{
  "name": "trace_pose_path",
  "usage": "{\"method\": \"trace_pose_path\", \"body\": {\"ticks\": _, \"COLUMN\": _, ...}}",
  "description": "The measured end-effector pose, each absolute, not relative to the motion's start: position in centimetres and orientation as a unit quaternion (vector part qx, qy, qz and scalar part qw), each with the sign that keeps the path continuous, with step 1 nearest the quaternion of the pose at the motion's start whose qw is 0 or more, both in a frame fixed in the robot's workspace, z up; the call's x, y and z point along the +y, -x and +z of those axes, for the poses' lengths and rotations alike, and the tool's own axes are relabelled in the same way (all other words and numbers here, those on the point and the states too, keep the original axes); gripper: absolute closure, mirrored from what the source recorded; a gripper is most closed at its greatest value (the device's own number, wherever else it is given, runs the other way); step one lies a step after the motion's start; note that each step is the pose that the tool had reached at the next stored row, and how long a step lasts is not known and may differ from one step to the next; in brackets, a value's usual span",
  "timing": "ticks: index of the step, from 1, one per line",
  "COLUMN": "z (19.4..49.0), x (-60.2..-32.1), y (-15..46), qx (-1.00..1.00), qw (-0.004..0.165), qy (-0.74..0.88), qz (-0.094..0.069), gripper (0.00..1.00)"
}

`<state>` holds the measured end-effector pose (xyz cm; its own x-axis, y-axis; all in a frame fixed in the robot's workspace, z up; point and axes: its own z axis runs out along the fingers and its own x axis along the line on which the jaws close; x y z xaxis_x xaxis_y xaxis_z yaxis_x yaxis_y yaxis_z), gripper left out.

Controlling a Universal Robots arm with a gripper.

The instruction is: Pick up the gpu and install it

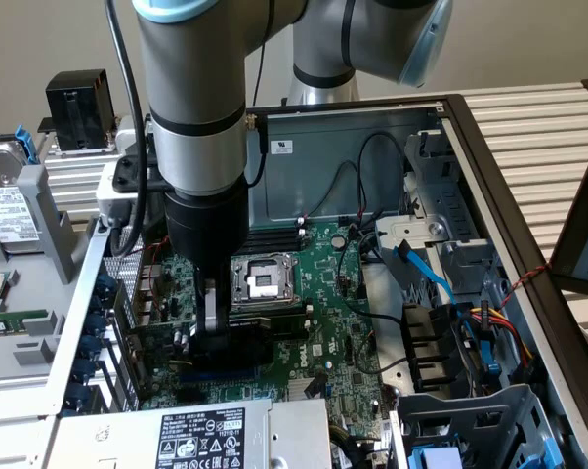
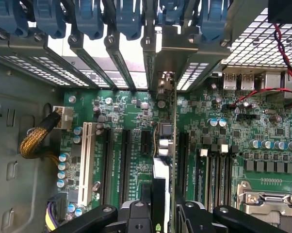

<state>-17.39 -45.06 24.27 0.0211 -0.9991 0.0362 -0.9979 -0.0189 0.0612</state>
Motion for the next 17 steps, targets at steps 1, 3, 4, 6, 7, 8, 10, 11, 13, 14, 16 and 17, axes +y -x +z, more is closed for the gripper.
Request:
{"method": "trace_pose_path", "body": {"ticks": 1, "z": 24.27, "x": -45.06, "y": 17.39, "qx": -0.698, "qw": 0.035, "qy": -0.715, "qz": -0.008, "gripper": 0.73}}
{"method": "trace_pose_path", "body": {"ticks": 3, "z": 24.27, "x": -45.06, "y": 17.39, "qx": -0.696, "qw": 0.035, "qy": -0.717, "qz": -0.008, "gripper": 0.73}}
{"method": "trace_pose_path", "body": {"ticks": 4, "z": 24.27, "x": -45.06, "y": 17.39, "qx": -0.696, "qw": 0.035, "qy": -0.718, "qz": -0.008, "gripper": 0.73}}
{"method": "trace_pose_path", "body": {"ticks": 6, "z": 24.27, "x": -45.06, "y": 17.39, "qx": -0.695, "qw": 0.035, "qy": -0.718, "qz": -0.008, "gripper": 0.73}}
{"method": "trace_pose_path", "body": {"ticks": 7, "z": 24.27, "x": -45.06, "y": 17.39, "qx": -0.695, "qw": 0.035, "qy": -0.718, "qz": -0.008, "gripper": 0.73}}
{"method": "trace_pose_path", "body": {"ticks": 8, "z": 24.27, "x": -45.06, "y": 17.39, "qx": -0.695, "qw": 0.035, "qy": -0.718, "qz": -0.008, "gripper": 0.73}}
{"method": "trace_pose_path", "body": {"ticks": 10, "z": 24.27, "x": -45.06, "y": 17.40, "qx": -0.695, "qw": 0.035, "qy": -0.718, "qz": -0.008, "gripper": 0.73}}
{"method": "trace_pose_path", "body": {"ticks": 11, "z": 24.27, "x": -45.06, "y": 17.40, "qx": -0.695, "qw": 0.035, "qy": -0.718, "qz": -0.008, "gripper": 0.73}}
{"method": "trace_pose_path", "body": {"ticks": 13, "z": 24.25, "x": -45.06, "y": 17.42, "qx": -0.695, "qw": 0.035, "qy": -0.718, "qz": -0.008, "gripper": 0.73}}
{"method": "trace_pose_path", "body": {"ticks": 14, "z": 24.24, "x": -45.06, "y": 17.43, "qx": -0.695, "qw": 0.034, "qy": -0.718, "qz": -0.008, "gripper": 0.73}}
{"method": "trace_pose_path", "body": {"ticks": 16, "z": 24.24, "x": -45.06, "y": 17.45, "qx": -0.695, "qw": 0.034, "qy": -0.718, "qz": -0.008, "gripper": 0.73}}
{"method": "trace_pose_path", "body": {"ticks": 17, "z": 24.24, "x": -45.06, "y": 17.45, "qx": -0.695, "qw": 0.034, "qy": -0.718, "qz": -0.008, "gripper": 0.73}}
